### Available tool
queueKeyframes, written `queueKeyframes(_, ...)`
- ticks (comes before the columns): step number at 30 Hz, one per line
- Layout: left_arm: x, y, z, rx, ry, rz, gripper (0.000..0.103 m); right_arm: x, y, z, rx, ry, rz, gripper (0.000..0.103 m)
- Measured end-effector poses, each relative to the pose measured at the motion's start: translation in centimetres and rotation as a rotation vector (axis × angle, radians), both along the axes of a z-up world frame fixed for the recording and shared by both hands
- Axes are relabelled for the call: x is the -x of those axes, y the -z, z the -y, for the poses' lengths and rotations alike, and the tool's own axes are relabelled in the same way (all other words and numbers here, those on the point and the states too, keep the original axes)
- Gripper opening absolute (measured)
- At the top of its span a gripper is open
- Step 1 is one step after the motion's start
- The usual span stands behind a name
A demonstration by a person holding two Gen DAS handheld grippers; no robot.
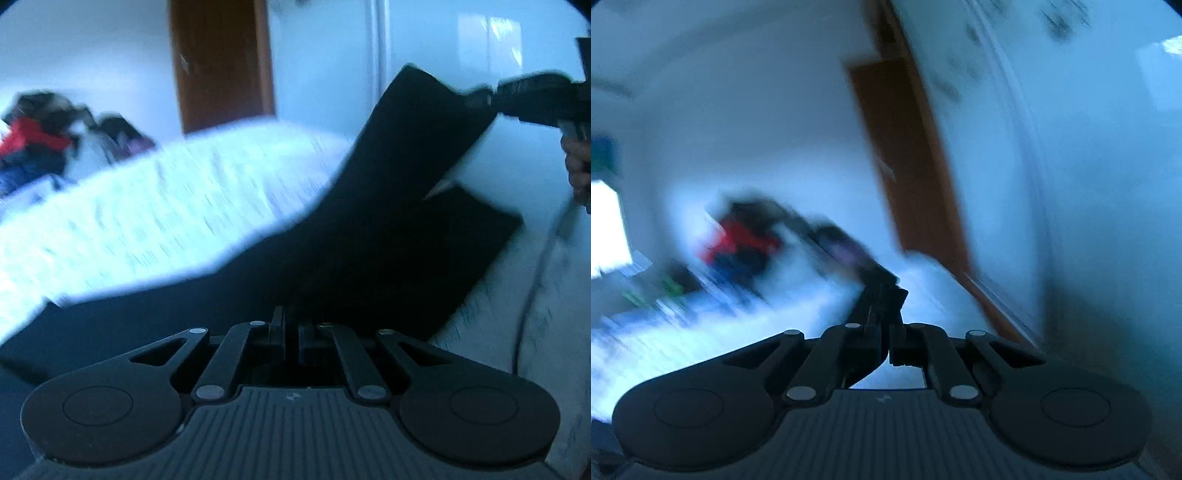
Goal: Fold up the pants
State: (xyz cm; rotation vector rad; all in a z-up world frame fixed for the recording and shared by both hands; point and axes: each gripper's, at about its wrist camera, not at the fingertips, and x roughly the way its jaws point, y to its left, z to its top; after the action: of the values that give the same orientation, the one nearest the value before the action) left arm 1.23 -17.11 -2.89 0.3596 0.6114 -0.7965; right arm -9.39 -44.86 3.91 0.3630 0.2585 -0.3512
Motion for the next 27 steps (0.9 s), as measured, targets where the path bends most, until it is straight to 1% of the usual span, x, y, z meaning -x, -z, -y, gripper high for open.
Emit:
queueKeyframes(1, 0.1, 0.7, 0.3, -0.025, 0.012, -0.014, 0.012, -0.1, 1.8, 0.5, -0.02, 0.043, -0.098, 0.004)
queueKeyframes(2, 0.2, 1.2, 0.6, -0.041, 0.013, -0.012, 0.013, 0.1, 3.4, 1.0, -0.055, 0.067, -0.157, 0.004)
queueKeyframes(4, 0.2, 1.3, 0.7, -0.053, 0.018, 0.01, 0.012, 1.0, 5.6, 1.5, -0.13, 0.087, -0.194, 0.004)
queueKeyframes(5, 0.1, 1.1, 0.7, -0.051, 0.021, 0.012, 0.012, 1.2, 6.1, 1.2, -0.127, 0.099, -0.208, 0.004)
queueKeyframes(7, 0.1, 0.6, 0.5, -0.037, 0.025, 0.008, 0.012, 1.5, 6.5, 0.8, -0.103, 0.113, -0.225, 0.004)
queueKeyframes(10, 0.9, 0.1, 0.0, -0.028, 0.038, 0.006, 0.012, 1.7, 6.0, 0.5, -0.076, 0.12, -0.23, 0.004)
queueKeyframes(12, 1.3, 0.4, 0.3, -0.044, 0.053, 0.014, 0.013, 1.8, 6.1, 0.5, -0.066, 0.124, -0.24, 0.004)
queueKeyframes(15, 2.0, 1.3, 0.0, -0.075, 0.066, 0.014, 0.013, 2.1, 6.5, -0.5, -0.053, 0.132, -0.271, 0.004)
queueKeyframes(17, 2.2, 1.7, 0.1, -0.085, 0.067, 0.011, 0.013, 3.1, 7.0, 0.0, -0.073, 0.131, -0.277, 0.004)
queueKeyframes(19, 2.3, 1.5, 0.1, -0.086, 0.073, 0.02, 0.013, 3.2, 7.6, 0.5, -0.111, 0.134, -0.274, 0.004)
queueKeyframes(22, 2.3, 1.5, 0.1, -0.097, 0.085, 0.013, 0.014, 3.3, 7.6, 0.2, -0.1, 0.135, -0.272, 0.005)
queueKeyframes(25, 2.4, 1.8, 0.3, -0.11, 0.082, 0.017, 0.017, 3.0, 8.0, 0.4, -0.108, 0.128, -0.3, 0.005)
queueKeyframes(26, 2.6, 1.7, 0.3, -0.109, 0.085, 0.018, 0.017, 2.7, 8.3, 0.5, -0.115, 0.121, -0.313, 0.006)
queueKeyframes(27, 2.6, 1.6, 0.3, -0.108, 0.09, 0.017, 0.02, 2.7, 8.5, 0.5, -0.118, 0.118, -0.323, 0.008)
